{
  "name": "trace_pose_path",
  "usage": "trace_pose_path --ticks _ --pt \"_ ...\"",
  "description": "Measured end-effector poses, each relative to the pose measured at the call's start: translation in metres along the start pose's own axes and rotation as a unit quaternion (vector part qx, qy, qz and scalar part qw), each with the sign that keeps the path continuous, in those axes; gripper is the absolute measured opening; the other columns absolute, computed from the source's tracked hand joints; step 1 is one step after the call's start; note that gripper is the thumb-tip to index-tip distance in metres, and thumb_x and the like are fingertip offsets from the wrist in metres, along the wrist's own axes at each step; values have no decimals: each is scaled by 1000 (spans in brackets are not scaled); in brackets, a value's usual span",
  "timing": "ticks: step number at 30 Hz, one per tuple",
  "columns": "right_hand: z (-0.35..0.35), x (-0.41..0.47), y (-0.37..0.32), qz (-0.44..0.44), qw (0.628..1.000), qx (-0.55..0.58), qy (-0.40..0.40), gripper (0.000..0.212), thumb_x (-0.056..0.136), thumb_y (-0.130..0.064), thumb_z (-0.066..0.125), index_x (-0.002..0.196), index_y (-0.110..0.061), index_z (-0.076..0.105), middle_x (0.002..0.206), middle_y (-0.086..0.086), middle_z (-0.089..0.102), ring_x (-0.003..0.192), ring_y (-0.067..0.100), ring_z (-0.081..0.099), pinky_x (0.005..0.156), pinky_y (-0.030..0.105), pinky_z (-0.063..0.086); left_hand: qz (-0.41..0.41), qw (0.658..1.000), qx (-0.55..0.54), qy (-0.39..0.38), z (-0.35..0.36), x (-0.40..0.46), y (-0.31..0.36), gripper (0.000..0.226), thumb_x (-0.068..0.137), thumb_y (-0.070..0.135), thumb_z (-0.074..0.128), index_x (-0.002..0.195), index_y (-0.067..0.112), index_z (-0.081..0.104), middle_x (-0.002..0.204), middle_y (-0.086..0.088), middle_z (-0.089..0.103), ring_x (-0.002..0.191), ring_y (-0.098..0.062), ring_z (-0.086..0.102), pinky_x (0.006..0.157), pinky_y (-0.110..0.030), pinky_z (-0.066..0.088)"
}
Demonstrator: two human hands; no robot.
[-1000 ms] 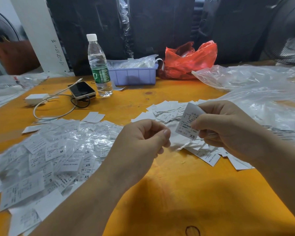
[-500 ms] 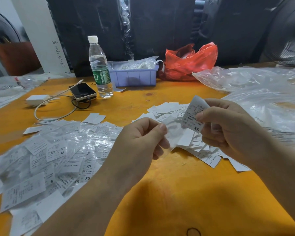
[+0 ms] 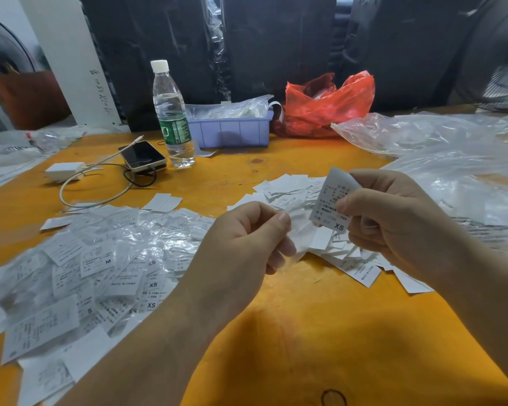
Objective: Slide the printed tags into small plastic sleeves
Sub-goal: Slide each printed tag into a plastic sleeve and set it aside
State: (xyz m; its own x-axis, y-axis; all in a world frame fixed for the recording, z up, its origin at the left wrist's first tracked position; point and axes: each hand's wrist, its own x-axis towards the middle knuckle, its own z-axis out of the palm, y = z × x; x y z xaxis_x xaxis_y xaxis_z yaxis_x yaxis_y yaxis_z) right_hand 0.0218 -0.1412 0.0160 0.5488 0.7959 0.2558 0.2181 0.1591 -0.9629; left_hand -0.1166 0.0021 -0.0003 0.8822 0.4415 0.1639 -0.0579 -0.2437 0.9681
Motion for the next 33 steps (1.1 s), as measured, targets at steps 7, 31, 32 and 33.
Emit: trace_pose_path --ticks 7,31,32,33 --pt "2 -1 -1 -3 1000 -6 -13 20 74 -9 53 58 -19 59 48 -2 29 38 9 17 41 22 16 0 1000 6 -9 0 -1 2 25 95 26 56 76 13 65 66 -1 70 56 -8 58 57 -22 50" --pt "7 -1 3 49 998 14 -44 19 78 -20 63 84 -2 67 48 -1 32 39 10 19 38 20 19 8 999 -7 -32 3 -2 0 13 94 22 60 88 14 69 68 3 69 60 -8 58 58 -21 49" --pt "6 -1 2 47 998 21 -32 16 78 -22 63 82 -7 68 51 3 33 39 11 19 38 21 18 8 999 -8 -31 2 -2 0 13 94 22 60 87 15 69 68 3 69 60 -8 58 59 -21 50" --pt "5 -1 0 44 998 27 -20 13 78 -22 63 78 -10 67 53 7 32 39 11 18 38 21 17 8 999 -9 -30 2 -2 0 13 94 22 60 86 16 69 68 4 69 60 -8 58 59 -22 50"
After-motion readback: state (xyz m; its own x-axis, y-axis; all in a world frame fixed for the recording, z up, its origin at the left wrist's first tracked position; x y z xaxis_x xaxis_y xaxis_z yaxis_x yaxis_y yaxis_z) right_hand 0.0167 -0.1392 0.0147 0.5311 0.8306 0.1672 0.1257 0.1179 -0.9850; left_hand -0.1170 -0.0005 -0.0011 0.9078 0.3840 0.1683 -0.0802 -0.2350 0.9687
